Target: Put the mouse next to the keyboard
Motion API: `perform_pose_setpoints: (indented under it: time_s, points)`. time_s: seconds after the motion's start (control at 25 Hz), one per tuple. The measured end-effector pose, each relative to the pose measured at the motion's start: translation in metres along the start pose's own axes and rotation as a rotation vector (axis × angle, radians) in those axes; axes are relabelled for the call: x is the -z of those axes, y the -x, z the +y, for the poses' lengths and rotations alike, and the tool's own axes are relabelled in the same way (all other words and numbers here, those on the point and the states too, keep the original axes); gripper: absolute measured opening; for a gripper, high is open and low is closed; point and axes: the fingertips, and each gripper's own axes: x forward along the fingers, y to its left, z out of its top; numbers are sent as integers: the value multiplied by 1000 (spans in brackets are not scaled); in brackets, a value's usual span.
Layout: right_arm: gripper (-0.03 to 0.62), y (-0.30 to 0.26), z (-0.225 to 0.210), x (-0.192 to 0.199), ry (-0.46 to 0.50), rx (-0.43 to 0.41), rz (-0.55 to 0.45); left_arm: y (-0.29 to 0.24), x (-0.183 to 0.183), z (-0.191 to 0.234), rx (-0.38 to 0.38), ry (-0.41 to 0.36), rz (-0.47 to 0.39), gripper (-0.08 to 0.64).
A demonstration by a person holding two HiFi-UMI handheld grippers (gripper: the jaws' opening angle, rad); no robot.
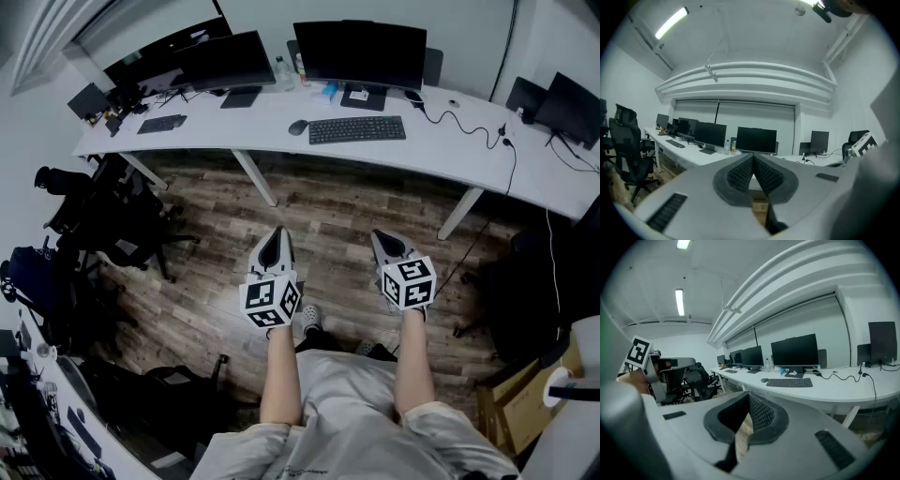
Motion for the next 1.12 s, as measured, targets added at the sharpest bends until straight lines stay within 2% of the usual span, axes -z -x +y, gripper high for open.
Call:
perform_pose_setpoints:
  time_s: [0.28,0.44,0.56,0.6,0.68,0.76,0.88,1.0,1.12]
  points:
    - [5,5,0,-10,37,11,-18,-3,13,-19,38,-19,33,21]
    - [8,12,-8,-14,11,68,-70,3,26,-21,47,-39,68,22]
    - [9,14,-8,-13,1,64,-80,4,32,-18,49,-50,99,25]
    - [39,14,-8,-12,0,59,-74,4,33,-17,45,-49,105,25]
    - [55,12,-8,-9,-6,50,-52,3,35,-14,35,-44,115,27]
    - [92,9,-7,-5,-10,44,-33,2,37,-11,23,-44,122,64]
    - [103,8,-8,-3,-24,29,-31,-1,41,-11,22,-51,134,139]
    - [137,6,-8,-2,-57,0,-35,-4,43,-12,37,-57,142,165]
    - [141,3,-11,0,-95,14,-24,-5,43,-5,28,-63,148,184]
